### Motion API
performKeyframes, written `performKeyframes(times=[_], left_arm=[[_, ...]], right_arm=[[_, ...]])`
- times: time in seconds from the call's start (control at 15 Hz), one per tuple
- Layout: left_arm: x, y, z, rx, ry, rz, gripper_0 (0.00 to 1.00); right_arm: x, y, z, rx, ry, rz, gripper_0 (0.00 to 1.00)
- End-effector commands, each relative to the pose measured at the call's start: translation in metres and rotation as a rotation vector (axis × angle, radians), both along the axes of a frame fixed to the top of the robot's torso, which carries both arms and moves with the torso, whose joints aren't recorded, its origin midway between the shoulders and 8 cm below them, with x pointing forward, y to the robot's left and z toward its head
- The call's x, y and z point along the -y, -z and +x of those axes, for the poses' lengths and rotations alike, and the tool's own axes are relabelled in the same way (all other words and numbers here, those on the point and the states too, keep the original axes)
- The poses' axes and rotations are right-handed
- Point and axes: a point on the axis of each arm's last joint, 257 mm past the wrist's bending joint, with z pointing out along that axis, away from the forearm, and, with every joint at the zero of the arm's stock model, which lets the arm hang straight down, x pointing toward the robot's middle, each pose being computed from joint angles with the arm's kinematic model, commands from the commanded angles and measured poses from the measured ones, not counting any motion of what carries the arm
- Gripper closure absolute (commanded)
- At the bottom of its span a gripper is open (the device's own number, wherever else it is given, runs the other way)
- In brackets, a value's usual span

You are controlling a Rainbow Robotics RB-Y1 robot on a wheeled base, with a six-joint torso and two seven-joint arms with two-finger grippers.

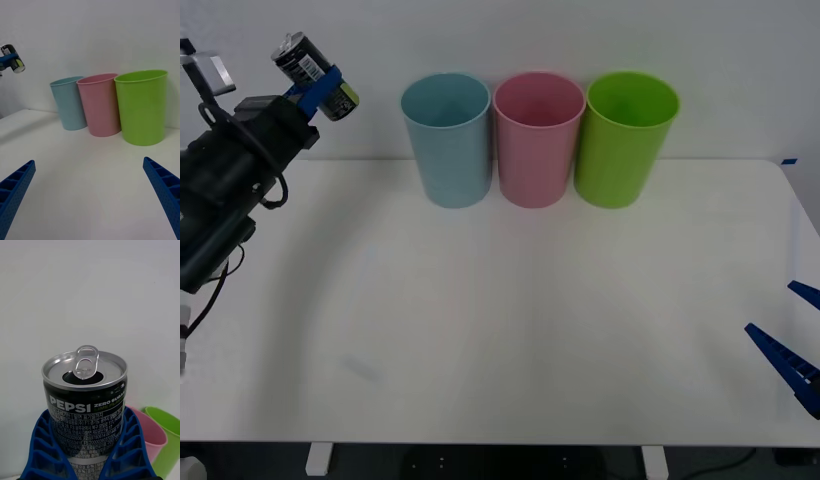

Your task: Grasp the object on the table and drop it into the matching bin: aluminum can to the light blue bin, PET bottle to the pink bin.

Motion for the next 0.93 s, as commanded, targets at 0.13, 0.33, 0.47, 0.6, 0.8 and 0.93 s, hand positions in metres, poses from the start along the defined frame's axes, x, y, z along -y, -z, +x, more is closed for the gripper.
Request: performKeyframes(times=[0.13, 0.33, 0.47, 0.6, 0.8, 0.93], left_arm=[[0.026, -0.006, 0.032, -0.026, 0.011, 0.02, 1.0], [0.044, -0.009, 0.059, -0.052, 0.018, 0.055, 1.0], [0.054, -0.006, 0.074, -0.071, 0.014, 0.1, 1.0], [0.068, -0.005, 0.089, -0.071, 0.008, 0.155, 1.0], [0.089, 0.001, 0.108, -0.069, -0.008, 0.25, 1.0], [0.103, 0.0, 0.12, -0.068, -0.029, 0.296, 1.0]], right_arm=[[0.0, 0.0, 0.0, 0.0, 0.0, 0.0, 0.0], [0.0, 0.0, 0.0, 0.0, 0.0, 0.0, 0.0], [0.0, 0.0, 0.0, 0.0, 0.0, 0.0, 0.0], [0.0, 0.0, 0.0, 0.0, 0.0, 0.0, 0.0], [0.0, 0.0, 0.0, 0.0, 0.0, 0.0, 0.0], [0.0, 0.0, 0.0, 0.0, 0.0, 0.0, 0.0]])
